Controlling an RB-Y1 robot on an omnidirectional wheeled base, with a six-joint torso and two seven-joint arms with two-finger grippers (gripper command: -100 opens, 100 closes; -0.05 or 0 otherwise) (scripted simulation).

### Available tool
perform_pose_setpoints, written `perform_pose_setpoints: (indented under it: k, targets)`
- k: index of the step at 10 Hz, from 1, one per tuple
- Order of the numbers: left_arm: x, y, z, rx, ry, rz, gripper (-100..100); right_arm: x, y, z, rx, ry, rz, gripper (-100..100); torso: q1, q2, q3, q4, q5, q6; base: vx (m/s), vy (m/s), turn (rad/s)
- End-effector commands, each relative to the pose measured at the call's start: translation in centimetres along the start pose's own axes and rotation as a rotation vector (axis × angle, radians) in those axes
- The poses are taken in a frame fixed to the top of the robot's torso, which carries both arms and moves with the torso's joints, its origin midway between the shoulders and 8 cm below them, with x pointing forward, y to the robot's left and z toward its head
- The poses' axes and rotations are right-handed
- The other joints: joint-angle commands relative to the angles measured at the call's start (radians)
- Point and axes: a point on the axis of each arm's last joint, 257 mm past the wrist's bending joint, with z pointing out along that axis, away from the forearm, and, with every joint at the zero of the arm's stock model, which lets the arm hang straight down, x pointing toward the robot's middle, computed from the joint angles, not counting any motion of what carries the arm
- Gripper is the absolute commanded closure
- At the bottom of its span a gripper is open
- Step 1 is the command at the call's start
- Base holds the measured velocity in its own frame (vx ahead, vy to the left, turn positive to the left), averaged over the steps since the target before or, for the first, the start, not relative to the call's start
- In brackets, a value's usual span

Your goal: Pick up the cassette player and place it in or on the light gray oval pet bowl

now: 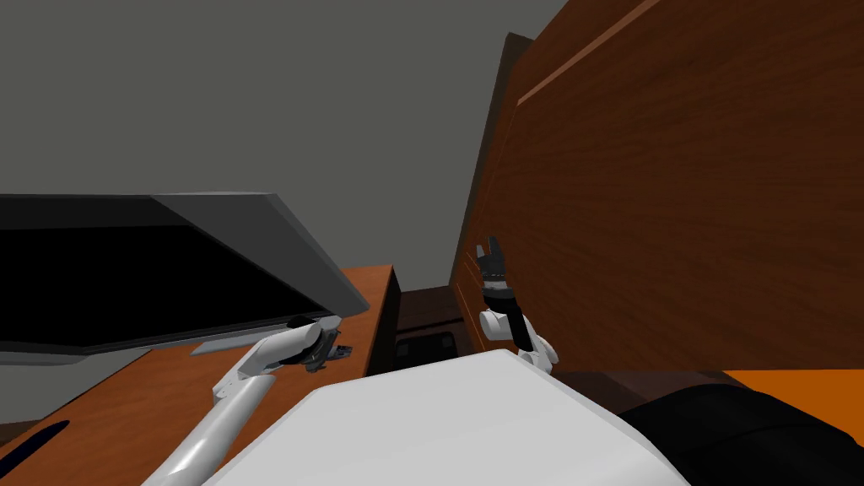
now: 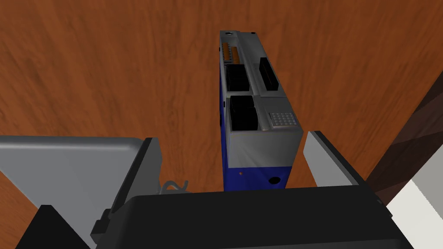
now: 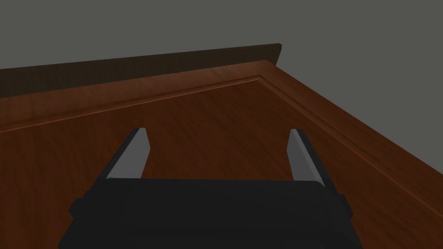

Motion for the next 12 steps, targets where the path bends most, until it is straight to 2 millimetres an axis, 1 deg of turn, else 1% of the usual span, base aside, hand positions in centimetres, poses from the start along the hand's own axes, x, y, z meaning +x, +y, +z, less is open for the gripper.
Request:
perform_pose_setpoints:
  k: [1, 3, 4, 5, 9, 10, 11, 12]
  targets:
    - [-0.21, -0.51, 0.47, -0.003, -0.002, -0.026, -100, 0.00, 0.00, 0.00, 0.000, 0.000, 0.000, 0, 0.000, 0.000, 0.000, 0.000, 0.000, 0.000, -0.094, 0.012, -0.155]
    - [-0.39, -1.06, 0.99, -0.006, -0.003, -0.056, -100, 0.00, 0.00, 0.00, 0.000, 0.000, 0.000, 0, 0.000, 0.000, 0.000, 0.000, 0.000, 0.000, -0.106, 0.011, -0.154]
    - [-0.24, -0.83, 0.84, -0.006, -0.002, -0.046, -100, 0.00, 0.00, 0.00, 0.000, 0.000, 0.000, 0, 0.000, 0.000, 0.000, 0.000, 0.000, 0.000, -0.043, 0.004, -0.034]
    - [-0.25, -0.88, 0.89, -0.005, -0.003, -0.048, 100, -0.01, 0.00, -0.01, 0.000, 0.000, 0.000, 0, 0.000, -0.003, -0.001, -0.001, 0.000, -0.001, -0.008, 0.001, 0.007]
    - [-0.23, -0.80, 0.91, -0.007, -0.002, -0.047, 100, -0.01, 0.00, -0.01, 0.000, 0.000, 0.000, 0, 0.000, -0.007, -0.004, -0.001, 0.000, -0.001, -0.002, 0.000, 0.000]
    - [-0.23, -0.80, 0.92, -0.007, -0.002, -0.047, 0, -0.01, 0.00, -0.01, 0.000, 0.000, 0.000, 0, 0.000, -0.007, -0.004, -0.001, 0.000, -0.001, 0.000, 0.000, 0.000]
    - [-0.21, -0.51, 0.47, -0.003, -0.002, -0.026, 100, -0.01, 0.00, -0.01, 0.000, 0.000, 0.000, 0, 0.000, -0.007, -0.004, -0.001, 0.000, -0.001, 0.062, 0.005, 0.206]
    - [-0.10, -0.23, 0.20, -0.001, -0.001, -0.011, 100, -0.01, -0.01, -0.02, 0.000, 0.000, 0.000, 0, 0.000, -0.009, -0.005, -0.002, -0.001, -0.003, 0.118, -0.005, 0.241]
